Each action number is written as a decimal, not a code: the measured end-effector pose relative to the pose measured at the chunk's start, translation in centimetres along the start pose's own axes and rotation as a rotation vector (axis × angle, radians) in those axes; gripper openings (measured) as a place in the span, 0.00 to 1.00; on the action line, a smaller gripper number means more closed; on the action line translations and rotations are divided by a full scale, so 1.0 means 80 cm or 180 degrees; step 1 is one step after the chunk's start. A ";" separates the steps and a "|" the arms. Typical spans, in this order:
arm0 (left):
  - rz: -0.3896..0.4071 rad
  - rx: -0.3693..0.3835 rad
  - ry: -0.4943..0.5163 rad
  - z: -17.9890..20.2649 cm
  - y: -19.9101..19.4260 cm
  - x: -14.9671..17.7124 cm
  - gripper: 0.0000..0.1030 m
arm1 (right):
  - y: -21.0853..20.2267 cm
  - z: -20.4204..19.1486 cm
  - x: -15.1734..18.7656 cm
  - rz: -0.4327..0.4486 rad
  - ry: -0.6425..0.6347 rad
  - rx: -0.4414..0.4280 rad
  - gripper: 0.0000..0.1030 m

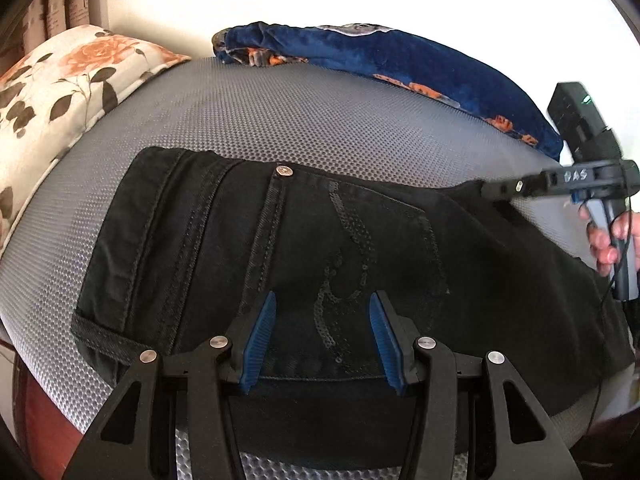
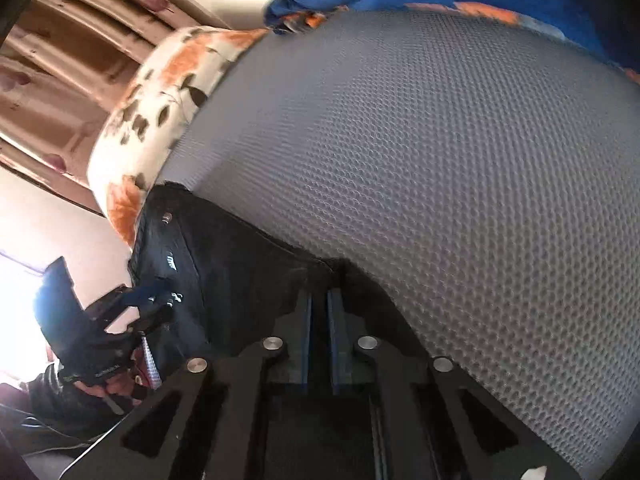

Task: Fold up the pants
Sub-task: 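Grasp the corner of the folded jeans with the right tool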

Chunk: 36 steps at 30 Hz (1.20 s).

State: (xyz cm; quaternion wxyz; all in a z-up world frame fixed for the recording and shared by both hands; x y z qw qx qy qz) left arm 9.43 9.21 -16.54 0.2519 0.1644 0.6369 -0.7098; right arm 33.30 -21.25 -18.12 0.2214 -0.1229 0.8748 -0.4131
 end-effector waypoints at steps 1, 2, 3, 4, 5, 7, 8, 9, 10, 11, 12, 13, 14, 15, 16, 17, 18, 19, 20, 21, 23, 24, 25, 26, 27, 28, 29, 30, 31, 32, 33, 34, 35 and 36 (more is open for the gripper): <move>-0.0008 0.0022 -0.0009 -0.002 0.002 0.000 0.49 | -0.006 -0.004 -0.004 0.0093 -0.0053 0.0062 0.05; -0.0019 0.0042 -0.0023 -0.003 0.004 0.001 0.49 | -0.015 -0.006 -0.011 0.0214 -0.0068 0.0103 0.02; -0.0016 0.0047 -0.0017 -0.004 0.005 0.002 0.49 | -0.021 -0.005 -0.017 0.0309 -0.0048 0.0158 0.00; -0.0008 0.0040 0.0004 -0.003 0.005 0.003 0.49 | -0.027 -0.001 -0.023 0.0395 -0.0027 0.0213 0.00; 0.0003 0.0015 0.0047 -0.002 0.005 0.003 0.49 | -0.029 0.002 -0.028 0.0410 -0.0012 0.0188 0.00; -0.0004 -0.0027 0.0108 0.001 0.005 0.003 0.49 | -0.024 0.013 -0.030 0.0340 0.0082 0.0140 0.00; -0.0010 -0.0036 0.0116 0.002 0.004 0.002 0.49 | -0.022 0.016 -0.029 0.0326 0.0089 0.0218 0.06; -0.0016 -0.0031 0.0104 0.001 0.003 0.001 0.49 | -0.022 0.018 -0.028 0.0325 0.0110 0.0246 0.07; -0.0009 -0.0006 0.0078 0.001 0.001 0.000 0.49 | -0.024 0.020 -0.026 0.0295 0.0165 0.0228 0.10; 0.0000 0.0017 0.0064 0.001 -0.001 -0.002 0.49 | -0.026 0.023 -0.022 0.0231 0.0239 0.0153 0.19; 0.0011 0.0036 0.0048 0.000 -0.003 -0.003 0.49 | -0.029 0.023 -0.019 0.0227 0.0268 0.0112 0.25; 0.0017 0.0053 0.0042 0.000 -0.005 -0.003 0.49 | -0.032 0.021 -0.017 0.0228 0.0239 0.0120 0.38; 0.0018 0.0070 0.0044 0.001 -0.006 -0.002 0.49 | -0.033 0.019 -0.013 0.0190 0.0187 0.0126 0.49; 0.0013 0.0070 0.0055 0.002 -0.007 -0.002 0.49 | -0.030 0.016 -0.010 0.0128 0.0144 0.0116 0.49; 0.0006 0.0072 0.0077 0.004 -0.008 0.000 0.49 | -0.030 0.016 -0.008 0.0112 0.0122 0.0121 0.49; 0.0003 0.0093 0.0101 0.007 -0.008 0.001 0.49 | -0.028 0.018 -0.007 0.0085 0.0130 0.0124 0.49; 0.0004 0.0105 0.0148 0.012 -0.009 0.003 0.49 | -0.023 0.018 -0.007 0.0025 0.0147 0.0097 0.49; 0.0002 0.0090 0.0177 0.015 -0.009 0.003 0.49 | -0.015 0.019 -0.007 -0.0053 0.0165 0.0067 0.49; 0.0000 0.0093 0.0214 0.019 -0.010 0.003 0.49 | -0.008 0.020 -0.007 -0.0107 0.0164 0.0070 0.48; 0.0009 0.0126 0.0264 0.026 -0.011 0.001 0.49 | -0.001 0.021 -0.008 -0.0159 0.0160 0.0059 0.47; 0.0024 0.0158 0.0324 0.035 -0.011 -0.003 0.49 | 0.009 0.019 -0.009 -0.0219 0.0177 -0.0030 0.38; 0.0024 0.0199 0.0364 0.042 -0.010 -0.007 0.49 | 0.011 0.017 -0.011 -0.0232 0.0171 -0.0091 0.30; 0.0028 0.0236 0.0389 0.047 -0.008 -0.010 0.49 | 0.012 0.013 -0.012 -0.0245 0.0170 -0.0155 0.18; 0.0027 0.0269 0.0417 0.053 -0.006 -0.013 0.49 | 0.012 0.011 -0.013 -0.0237 0.0162 -0.0141 0.18; 0.0027 0.0310 0.0455 0.059 -0.004 -0.017 0.49 | 0.011 0.010 -0.014 -0.0241 0.0140 -0.0119 0.17; 0.0035 0.0354 0.0503 0.068 -0.001 -0.022 0.49 | 0.011 0.009 -0.013 -0.0229 0.0126 -0.0102 0.15; 0.0041 0.0372 0.0543 0.075 0.001 -0.028 0.49 | 0.008 0.009 -0.014 -0.0183 0.0138 -0.0096 0.13; 0.0064 0.0414 0.0605 0.087 0.007 -0.031 0.49 | 0.006 0.009 -0.014 -0.0146 0.0154 -0.0061 0.12; 0.0083 0.0441 0.0642 0.095 0.012 -0.035 0.49 | 0.002 0.011 -0.013 -0.0103 0.0167 -0.0022 0.11; 0.0095 0.0444 0.0662 0.101 0.016 -0.036 0.49 | 0.000 0.009 -0.013 -0.0057 0.0162 0.0020 0.11; 0.0104 0.0458 0.0690 0.110 0.024 -0.041 0.49 | -0.002 0.007 -0.013 -0.0016 0.0140 0.0091 0.10; 0.0096 0.0484 0.0708 0.116 0.030 -0.042 0.49 | -0.003 0.006 -0.014 0.0006 0.0127 0.0144 0.09; 0.0082 0.0485 0.0718 0.119 0.037 -0.043 0.49 | -0.002 0.006 -0.015 0.0017 0.0108 0.0192 0.09; 0.0041 0.0472 0.0719 0.121 0.048 -0.043 0.49 | 0.002 0.007 -0.015 -0.0015 0.0097 0.0237 0.09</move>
Point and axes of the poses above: each gripper's, at about its wrist camera, not at the fingertips, and y roughly the way its jaws point, z to its right, x to its underside, the point moved 5 cm from there along y, roughly the way its jaws point, and after that the axes turned 2 degrees about -z, right-handed, at the moved point
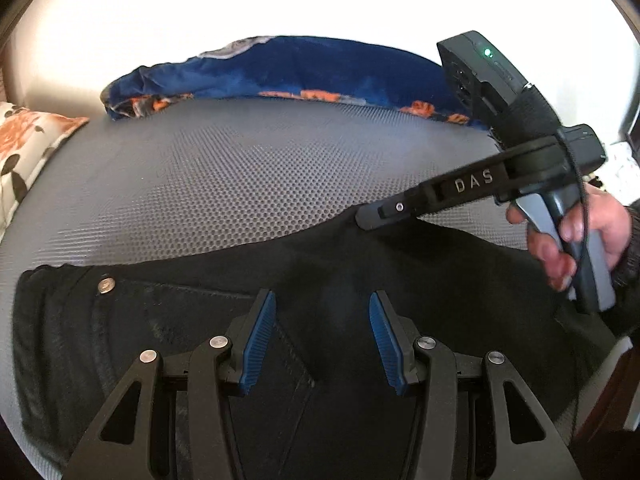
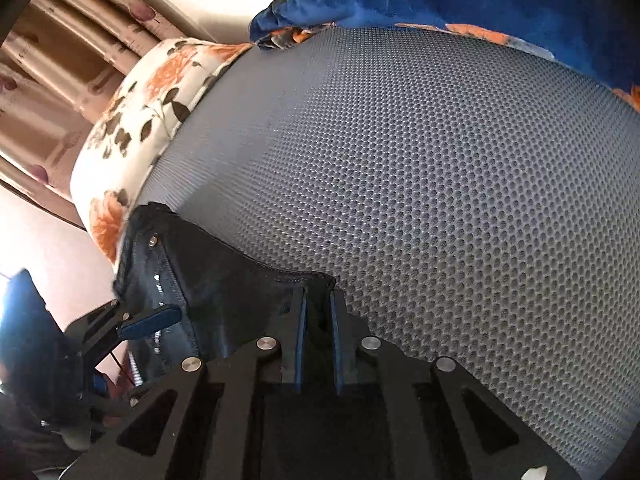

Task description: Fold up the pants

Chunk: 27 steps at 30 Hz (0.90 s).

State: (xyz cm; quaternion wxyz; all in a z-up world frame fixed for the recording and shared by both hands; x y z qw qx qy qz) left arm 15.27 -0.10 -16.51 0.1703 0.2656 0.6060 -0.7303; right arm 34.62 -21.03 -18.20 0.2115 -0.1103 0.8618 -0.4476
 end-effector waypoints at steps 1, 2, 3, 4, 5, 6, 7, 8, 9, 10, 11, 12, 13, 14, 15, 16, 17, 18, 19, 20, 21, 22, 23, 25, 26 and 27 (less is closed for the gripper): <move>-0.0037 -0.0005 0.0019 0.000 0.008 0.000 0.49 | 0.004 0.003 -0.001 -0.0016 0.0013 0.0050 0.09; -0.0067 -0.0031 0.0038 -0.001 0.014 0.002 0.49 | 0.009 0.006 -0.003 -0.0018 0.0051 0.0073 0.08; -0.0112 -0.0045 0.0046 -0.003 0.021 0.004 0.49 | 0.011 0.008 -0.005 -0.0022 0.0067 0.0084 0.08; -0.0174 -0.0068 0.0054 -0.005 0.027 0.005 0.49 | 0.011 0.011 -0.008 -0.0002 0.0095 0.0089 0.08; -0.0242 -0.0086 0.0038 -0.008 0.033 0.007 0.49 | 0.011 0.014 -0.010 0.0008 0.0131 0.0085 0.08; -0.0269 -0.0074 -0.0005 -0.011 0.040 0.005 0.48 | 0.013 0.015 -0.011 -0.0002 0.0149 0.0092 0.08; -0.0257 -0.0067 -0.0021 -0.012 0.042 0.004 0.49 | 0.015 0.015 -0.012 -0.0011 0.0151 0.0103 0.08; -0.0270 -0.0076 -0.0035 -0.012 0.043 0.003 0.49 | 0.015 0.013 -0.014 -0.0001 0.0136 0.0132 0.09; -0.0302 -0.0103 -0.0035 -0.011 0.045 0.002 0.49 | 0.015 0.013 -0.014 0.0005 0.0143 0.0147 0.10; -0.0331 -0.0132 -0.0011 -0.010 0.046 0.001 0.49 | 0.015 0.012 -0.014 0.0010 0.0156 0.0156 0.16; -0.0368 -0.0154 0.0010 -0.008 0.046 -0.001 0.49 | 0.013 0.011 -0.014 0.0008 0.0176 0.0141 0.20; -0.0399 -0.0149 0.0014 -0.007 0.043 -0.003 0.49 | 0.008 0.011 -0.016 0.0034 0.0213 0.0126 0.22; -0.0399 -0.0113 0.0025 -0.004 0.037 -0.007 0.49 | -0.001 0.013 -0.016 0.0099 0.0250 0.0090 0.24; -0.0371 -0.0078 0.0037 -0.001 0.031 -0.010 0.49 | -0.014 0.014 -0.017 0.0201 0.0291 0.0047 0.24; -0.0293 -0.0019 0.0067 0.004 0.020 -0.016 0.49 | -0.033 0.015 -0.016 0.0316 0.0336 0.0058 0.25; -0.0201 0.0045 0.0122 0.012 0.008 -0.022 0.49 | -0.045 0.016 -0.015 0.0382 0.0359 0.0079 0.26; -0.0135 0.0091 0.0175 0.019 0.003 -0.028 0.49 | -0.063 0.018 -0.009 0.0474 0.0384 0.0104 0.26; -0.0070 0.0129 0.0259 0.030 -0.001 -0.038 0.49 | -0.079 0.020 -0.002 0.0528 0.0402 0.0159 0.26; -0.0050 0.0158 0.0309 0.037 0.001 -0.044 0.49 | -0.091 0.025 0.007 0.0546 0.0444 0.0230 0.27; -0.0047 0.0204 0.0373 0.047 0.007 -0.051 0.49 | -0.101 0.031 0.020 0.0526 0.0491 0.0320 0.27; -0.0070 0.0257 0.0425 0.056 0.018 -0.056 0.49 | -0.110 0.037 0.034 0.0512 0.0539 0.0415 0.27; -0.0112 0.0303 0.0442 0.062 0.029 -0.060 0.49 | -0.115 0.044 0.045 0.0507 0.0592 0.0492 0.27; -0.0155 0.0343 0.0452 0.066 0.038 -0.061 0.49 | -0.120 0.053 0.061 0.0469 0.0651 0.0587 0.27; -0.0313 0.0318 0.0461 0.069 0.066 -0.059 0.49 | -0.125 0.071 0.090 0.0396 0.0811 0.0643 0.27; -0.0371 0.0258 0.0471 0.068 0.076 -0.057 0.49 | -0.128 0.084 0.106 0.0368 0.0916 0.0705 0.27; -0.0201 0.0199 0.0554 0.070 0.075 -0.058 0.49 | -0.131 0.097 0.121 0.0325 0.0991 0.0835 0.27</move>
Point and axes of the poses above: each gripper's, at about its wrist camera, not at the fingertips, and y roughly the way its jaws point, z to its right, x to its underside, the point moved 5 cm from there along y, roughly the way its jaws point, and after that the axes turned 2 degrees about -z, right-handed, at the moved point
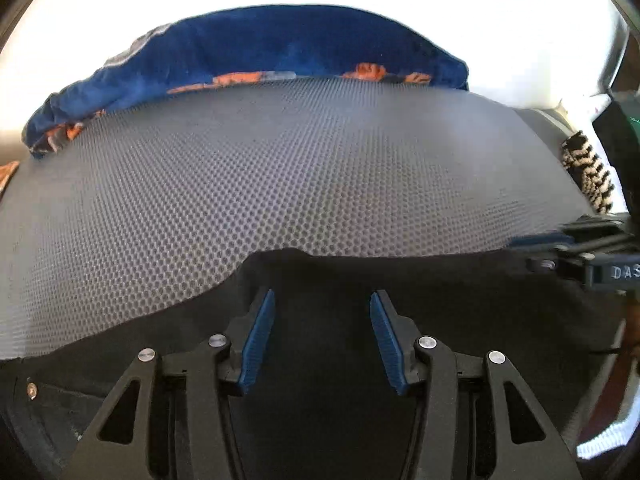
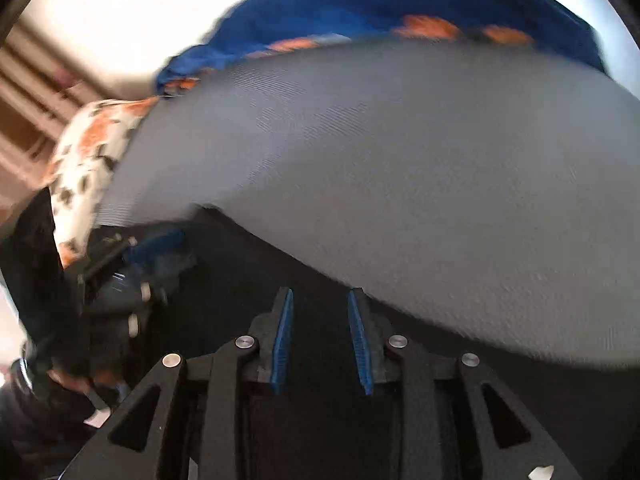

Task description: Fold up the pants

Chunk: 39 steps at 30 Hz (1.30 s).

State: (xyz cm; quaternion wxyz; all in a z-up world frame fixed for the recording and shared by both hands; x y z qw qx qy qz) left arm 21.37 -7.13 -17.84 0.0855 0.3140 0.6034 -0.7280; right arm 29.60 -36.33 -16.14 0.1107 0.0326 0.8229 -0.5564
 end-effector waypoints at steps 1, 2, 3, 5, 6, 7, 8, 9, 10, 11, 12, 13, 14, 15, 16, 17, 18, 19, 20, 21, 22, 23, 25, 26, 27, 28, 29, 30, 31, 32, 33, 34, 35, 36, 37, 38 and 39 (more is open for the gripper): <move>-0.0028 -0.0086 0.0063 0.001 0.004 -0.001 0.49 | 0.000 0.012 0.007 -0.0008 0.0029 0.0111 0.27; -0.0067 -0.0186 0.0109 0.001 0.007 -0.001 0.49 | -0.002 0.029 0.014 0.0003 0.0118 0.0181 0.25; -0.0121 -0.0275 0.0103 -0.001 0.009 0.001 0.50 | -0.004 0.042 0.017 0.0020 0.0222 0.0182 0.24; -0.0220 -0.0228 -0.0038 -0.006 0.009 0.006 0.50 | -0.013 0.066 0.020 0.0107 0.0399 0.0106 0.21; -0.0177 -0.0177 -0.0098 -0.009 0.001 0.008 0.50 | -0.020 0.075 0.020 0.0144 0.0481 0.0115 0.23; -0.0138 -0.0118 -0.0125 -0.008 -0.010 0.013 0.50 | -0.026 0.079 0.021 0.0187 0.0531 0.0114 0.26; -0.0133 -0.0067 -0.0141 -0.008 -0.018 0.020 0.50 | -0.037 0.079 0.024 0.0245 0.0535 0.0093 0.26; -0.0127 -0.0035 -0.0155 -0.007 -0.027 0.030 0.50 | -0.044 0.076 0.027 0.0274 0.0502 0.0092 0.27; -0.0119 -0.0042 -0.0134 -0.005 -0.032 0.036 0.50 | -0.051 0.073 0.033 0.0297 0.0458 0.0104 0.28; -0.0113 -0.0053 -0.0101 -0.003 -0.038 0.044 0.50 | -0.057 0.065 0.041 0.0317 0.0393 0.0096 0.30; -0.0141 -0.0035 -0.0036 0.001 -0.043 0.056 0.50 | -0.061 0.058 0.048 0.0326 0.0345 0.0083 0.31; -0.0180 -0.0013 -0.0012 0.003 -0.045 0.064 0.50 | -0.064 0.052 0.057 0.0320 0.0301 0.0075 0.32; -0.0244 0.0000 -0.0013 0.003 -0.045 0.074 0.50 | -0.064 0.042 0.068 0.0298 0.0253 0.0063 0.32; -0.0319 -0.0003 -0.0010 0.003 -0.043 0.086 0.50 | -0.063 0.034 0.079 0.0277 0.0197 0.0053 0.32; -0.0305 -0.0028 0.0023 0.003 -0.044 0.093 0.50 | -0.060 0.025 0.089 0.0249 0.0143 0.0056 0.32; -0.0251 -0.0052 0.0065 0.005 -0.048 0.098 0.50 | -0.056 0.017 0.102 0.0206 0.0087 0.0086 0.32; -0.0244 -0.0063 0.0080 0.005 -0.053 0.107 0.50 | -0.051 0.010 0.116 0.0159 0.0033 0.0134 0.33; -0.0235 -0.0054 0.0052 0.004 -0.056 0.111 0.50 | -0.047 0.007 0.129 0.0113 0.0006 0.0138 0.33; -0.0236 -0.0036 0.0039 0.003 -0.061 0.117 0.50 | -0.041 0.006 0.143 0.0054 0.0002 0.0158 0.33; -0.0239 -0.0029 0.0067 0.002 -0.065 0.123 0.50 | -0.037 0.009 0.151 0.0019 0.0015 0.0208 0.32; -0.0241 -0.0032 0.0103 0.002 -0.068 0.127 0.50 | -0.037 0.012 0.161 0.0008 0.0031 0.0228 0.32; -0.0238 -0.0040 0.0130 0.001 -0.072 0.132 0.50 | -0.042 0.018 0.170 0.0088 0.0031 0.0196 0.31; -0.0209 -0.0030 0.0121 -0.004 -0.081 0.143 0.50 | -0.051 0.034 0.181 0.0125 0.0154 0.0232 0.30; -0.0195 -0.0017 0.0111 -0.006 -0.085 0.146 0.50 | -0.057 0.045 0.186 0.0168 0.0248 0.0169 0.30; -0.0187 0.0013 0.0097 -0.008 -0.088 0.150 0.50 | -0.061 0.054 0.190 0.0199 0.0332 0.0155 0.30; -0.0177 0.0029 0.0091 -0.010 -0.091 0.152 0.50 | -0.064 0.064 0.193 0.0219 0.0430 0.0166 0.30; -0.0171 0.0029 0.0089 -0.011 -0.093 0.154 0.50 | -0.069 0.075 0.195 0.0254 0.0510 0.0157 0.30; -0.0169 0.0016 0.0086 -0.010 -0.094 0.154 0.50 | -0.073 0.083 0.195 0.0293 0.0555 0.0193 0.30; -0.0182 -0.0016 0.0089 -0.008 -0.095 0.154 0.50 | -0.077 0.091 0.197 0.0318 0.0618 0.0244 0.31; -0.0197 -0.0039 0.0084 -0.007 -0.095 0.152 0.51 | -0.082 0.098 0.199 0.0351 0.0730 0.0220 0.33; -0.0206 -0.0057 0.0054 -0.005 -0.096 0.151 0.51 | -0.089 0.104 0.200 0.0407 0.0836 0.0170 0.33; -0.0206 -0.0053 0.0006 -0.004 -0.098 0.149 0.51 | -0.097 0.110 0.201 0.0468 0.0915 0.0145 0.33; -0.0187 -0.0014 -0.0058 -0.002 -0.101 0.146 0.51 | -0.109 0.117 0.205 0.0554 0.1026 0.0107 0.34; -0.0133 0.0036 -0.0099 0.001 -0.105 0.141 0.51 | -0.117 0.124 0.206 0.0608 0.1105 0.0073 0.34; -0.0088 0.0037 -0.0100 0.005 -0.109 0.138 0.52 | -0.128 0.134 0.213 0.0673 0.1218 0.0037 0.35; -0.0035 0.0025 -0.0077 0.011 -0.113 0.132 0.53 | -0.141 0.148 0.223 0.0741 0.1385 -0.0001 0.35; 0.0004 0.0019 -0.0034 0.019 -0.116 0.125 0.55 | -0.148 0.158 0.233 0.0777 0.1503 -0.0016 0.35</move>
Point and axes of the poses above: each gripper's, at about its wrist camera, not at the fingertips, and y roughly the way its jaws point, z to its right, x to its underside, the point moved 5 cm from there along y, roughly the way its jaws point, and after that the axes turned 2 degrees about -z, right-handed, at the moved point
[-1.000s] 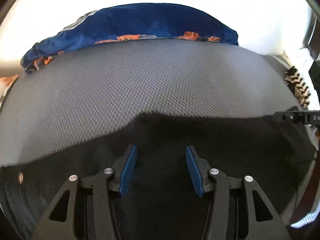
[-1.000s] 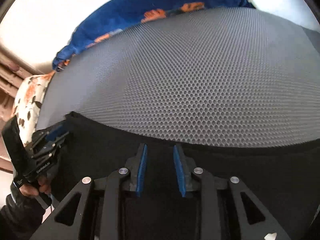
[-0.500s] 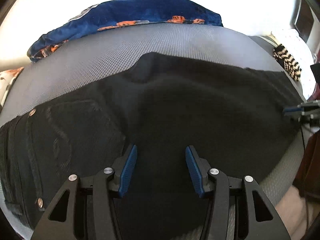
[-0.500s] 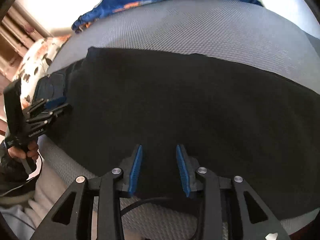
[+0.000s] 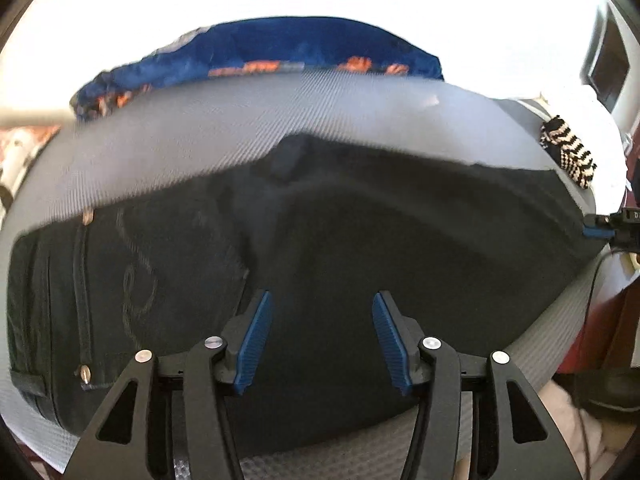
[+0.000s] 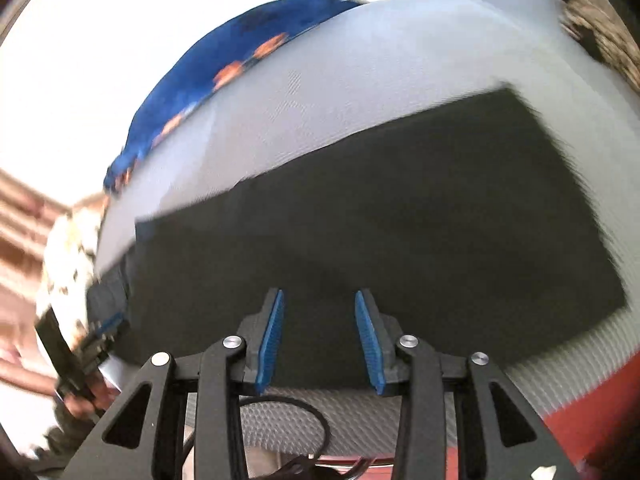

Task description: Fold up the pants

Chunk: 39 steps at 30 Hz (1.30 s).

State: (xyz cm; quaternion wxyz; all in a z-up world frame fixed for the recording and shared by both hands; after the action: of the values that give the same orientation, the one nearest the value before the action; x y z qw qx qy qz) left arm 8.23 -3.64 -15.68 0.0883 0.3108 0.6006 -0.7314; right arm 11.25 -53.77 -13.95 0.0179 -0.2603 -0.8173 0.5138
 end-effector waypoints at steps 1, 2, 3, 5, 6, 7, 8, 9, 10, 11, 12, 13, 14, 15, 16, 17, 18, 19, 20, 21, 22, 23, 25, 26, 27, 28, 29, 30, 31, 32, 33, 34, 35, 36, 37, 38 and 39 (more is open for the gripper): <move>0.0025 0.0021 0.0044 0.010 -0.001 -0.007 0.56 | -0.010 0.015 0.003 0.0035 0.0123 0.0006 0.35; 0.0034 0.0052 0.0070 0.018 -0.002 -0.011 0.56 | -0.022 0.033 0.008 0.0077 0.0265 0.0027 0.35; 0.0048 0.0123 0.0099 0.030 -0.002 -0.017 0.56 | -0.028 0.045 0.013 0.0091 0.0353 0.0051 0.35; 0.0063 0.0208 0.0133 0.046 0.000 -0.024 0.56 | -0.042 0.076 0.027 0.0105 0.0582 0.0152 0.35; 0.0058 0.0260 0.0173 0.058 0.002 -0.027 0.56 | -0.047 0.090 0.033 0.0100 0.0679 0.0171 0.35; 0.0057 0.0291 0.0197 0.065 0.004 -0.028 0.56 | -0.050 0.102 0.039 0.0098 0.0763 0.0181 0.35; 0.0049 0.0309 0.0223 0.072 0.006 -0.029 0.56 | -0.054 0.117 0.045 0.0120 0.0875 0.0203 0.35; 0.0022 0.0316 0.0252 0.080 0.011 -0.028 0.56 | -0.057 0.127 0.049 0.0141 0.0947 0.0224 0.35; -0.0020 0.0331 0.0274 0.087 0.016 -0.028 0.56 | -0.059 0.138 0.051 0.0168 0.1007 0.0230 0.35; -0.0048 0.0341 0.0279 0.092 0.018 -0.027 0.56 | -0.062 0.150 0.054 0.0210 0.1079 0.0217 0.35; -0.0077 0.0358 0.0285 0.098 0.021 -0.025 0.56 | -0.064 0.158 0.054 0.0260 0.1136 0.0193 0.35; -0.0093 0.0371 0.0298 0.102 0.023 -0.024 0.56 | -0.065 0.164 0.053 0.0308 0.1159 0.0180 0.35; -0.0108 0.0368 0.0312 0.105 0.025 -0.024 0.56 | -0.066 0.171 0.051 0.0355 0.1180 0.0180 0.35; -0.0119 0.0353 0.0315 0.108 0.027 -0.024 0.56 | -0.065 0.176 0.049 0.0377 0.1195 0.0178 0.35; -0.0145 0.0349 0.0324 0.110 0.031 -0.023 0.56 | -0.063 0.179 0.046 0.0395 0.1220 0.0164 0.34; -0.0173 0.0336 0.0328 0.112 0.034 -0.022 0.56 | -0.061 0.184 0.042 0.0424 0.1241 0.0110 0.32; -0.0199 0.0315 0.0323 0.113 0.037 -0.020 0.56 | -0.059 0.185 0.040 0.0452 0.1243 0.0103 0.30; -0.0225 0.0300 0.0319 0.114 0.040 -0.019 0.56 | -0.056 0.186 0.036 0.0483 0.1250 0.0097 0.27; -0.0249 0.0286 0.0312 0.115 0.042 -0.018 0.56 | -0.052 0.185 0.032 0.0510 0.1271 0.0053 0.24; -0.0284 0.0271 0.0292 0.115 0.047 -0.016 0.56 | -0.050 0.186 0.029 0.0537 0.1298 0.0027 0.23; -0.0309 0.0260 0.0277 0.115 0.051 -0.014 0.56 | -0.048 0.189 0.026 0.0573 0.1332 -0.0004 0.19; -0.0346 0.0239 0.0251 0.114 0.055 -0.012 0.56 | -0.046 0.190 0.023 0.0586 0.1341 -0.0024 0.18; -0.0345 0.0225 0.0223 0.113 0.058 -0.009 0.56 | -0.043 0.191 0.018 0.0636 0.1360 -0.0045 0.13; -0.0319 0.0211 0.0214 0.112 0.058 -0.010 0.56 | -0.041 0.190 0.015 0.0640 0.1373 -0.0088 0.10; -0.0329 0.0210 0.0197 0.111 0.058 -0.011 0.56 | -0.039 0.188 0.012 0.0636 0.1396 -0.0121 0.10; -0.0330 0.0228 0.0170 0.110 0.057 -0.012 0.57 | -0.039 0.184 0.009 0.0647 0.1398 -0.0136 0.09; -0.0329 0.0280 0.0107 0.107 0.055 -0.013 0.57 | -0.041 0.176 0.003 0.0679 0.1360 -0.0177 0.08; -0.0329 0.0329 0.0040 0.103 0.052 -0.015 0.57 | -0.043 0.167 -0.001 0.0696 0.1319 -0.0228 0.08; -0.0324 0.0363 -0.0016 0.100 0.050 -0.016 0.57 | -0.045 0.158 -0.006 0.0711 0.1283 -0.0288 0.08; -0.0311 0.0375 -0.0078 0.094 0.046 -0.018 0.57 | -0.048 0.140 -0.013 0.0729 0.1205 -0.0369 0.08; -0.0294 0.0361 -0.0129 0.088 0.043 -0.019 0.57 | -0.050 0.125 -0.019 0.0742 0.1127 -0.0401 0.08; -0.0266 0.0345 -0.0193 0.080 0.039 -0.021 0.57 | -0.051 0.107 -0.025 0.0749 0.1028 -0.0436 0.08; -0.0245 0.0339 -0.0241 0.074 0.035 -0.023 0.57 | -0.050 0.089 -0.031 0.0741 0.0931 -0.0483 0.08; -0.0213 0.0325 -0.0309 0.064 0.029 -0.025 0.57 | -0.048 0.066 -0.038 0.0725 0.0822 -0.0544 0.08; -0.0190 0.0316 -0.0359 0.056 0.025 -0.026 0.57 | -0.045 0.046 -0.044 0.0705 0.0716 -0.0591 0.08; -0.0170 0.0311 -0.0413 0.049 0.020 -0.027 0.57 | -0.037 0.018 -0.051 0.0666 0.0579 -0.0647 0.08; -0.0144 0.0307 -0.0503 0.037 0.014 -0.028 0.57 | -0.031 -0.002 -0.053 0.0622 0.0495 -0.0697 0.08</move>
State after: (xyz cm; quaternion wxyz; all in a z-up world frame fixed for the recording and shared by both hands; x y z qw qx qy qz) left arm 9.55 -7.24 -15.05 0.1038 0.2423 0.5627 -0.7835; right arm 13.94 -56.39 -10.77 0.0026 -0.3780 -0.8353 0.3992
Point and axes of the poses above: each gripper's, at about its wrist camera, not at the fingertips, and y roughly the way its jaws point, z to its right, x to its underside, the point moved 5 cm from there along y, roughly the way its jaws point, and after that the axes turned 2 degrees about -z, right-handed, at the moved point
